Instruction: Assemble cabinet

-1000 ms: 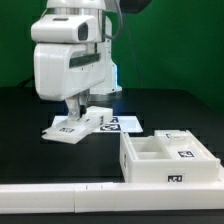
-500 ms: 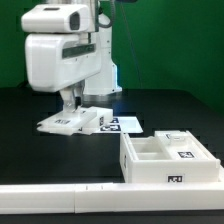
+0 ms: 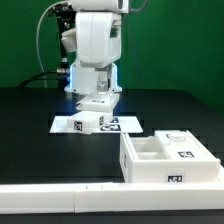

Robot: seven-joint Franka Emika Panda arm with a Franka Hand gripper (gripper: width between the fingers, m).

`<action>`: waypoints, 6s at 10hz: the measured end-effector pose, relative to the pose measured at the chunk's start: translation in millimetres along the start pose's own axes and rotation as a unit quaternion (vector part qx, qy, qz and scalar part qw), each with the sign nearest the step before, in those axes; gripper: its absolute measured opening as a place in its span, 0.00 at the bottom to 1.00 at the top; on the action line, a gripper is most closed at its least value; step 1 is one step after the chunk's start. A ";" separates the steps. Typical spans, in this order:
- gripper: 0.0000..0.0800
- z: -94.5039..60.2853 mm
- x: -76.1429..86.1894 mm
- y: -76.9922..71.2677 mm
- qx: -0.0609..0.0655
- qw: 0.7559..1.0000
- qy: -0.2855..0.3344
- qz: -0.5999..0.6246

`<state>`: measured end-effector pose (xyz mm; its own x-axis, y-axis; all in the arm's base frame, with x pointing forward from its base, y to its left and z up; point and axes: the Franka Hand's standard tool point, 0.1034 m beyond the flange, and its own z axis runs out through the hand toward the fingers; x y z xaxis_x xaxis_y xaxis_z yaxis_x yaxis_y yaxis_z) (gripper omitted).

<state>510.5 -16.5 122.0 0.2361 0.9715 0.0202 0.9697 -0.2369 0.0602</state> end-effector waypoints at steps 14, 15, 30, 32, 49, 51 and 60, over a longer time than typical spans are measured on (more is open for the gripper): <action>0.08 20.7 80.9 -45.9 0.062 0.992 -0.070 -0.090; 0.08 20.9 84.7 -47.5 0.060 0.992 -0.069 -0.090; 0.08 30.1 59.6 -60.5 0.115 0.986 -0.057 -0.110; 0.08 31.1 57.1 -59.6 0.114 0.987 -0.051 -0.104; 0.08 28.4 18.7 -64.8 0.109 0.977 0.139 -0.122; 0.08 33.7 15.8 -59.6 0.075 0.976 0.133 -0.153; 0.08 40.4 27.1 -66.0 0.068 0.986 0.110 -0.106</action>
Offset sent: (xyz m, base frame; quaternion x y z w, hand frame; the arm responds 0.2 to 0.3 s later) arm -0.0069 0.0513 0.0006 -0.0329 -0.0186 -0.1426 0.9891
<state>455.4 25.7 78.3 0.0225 0.9711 0.2376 0.9988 -0.0113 -0.0483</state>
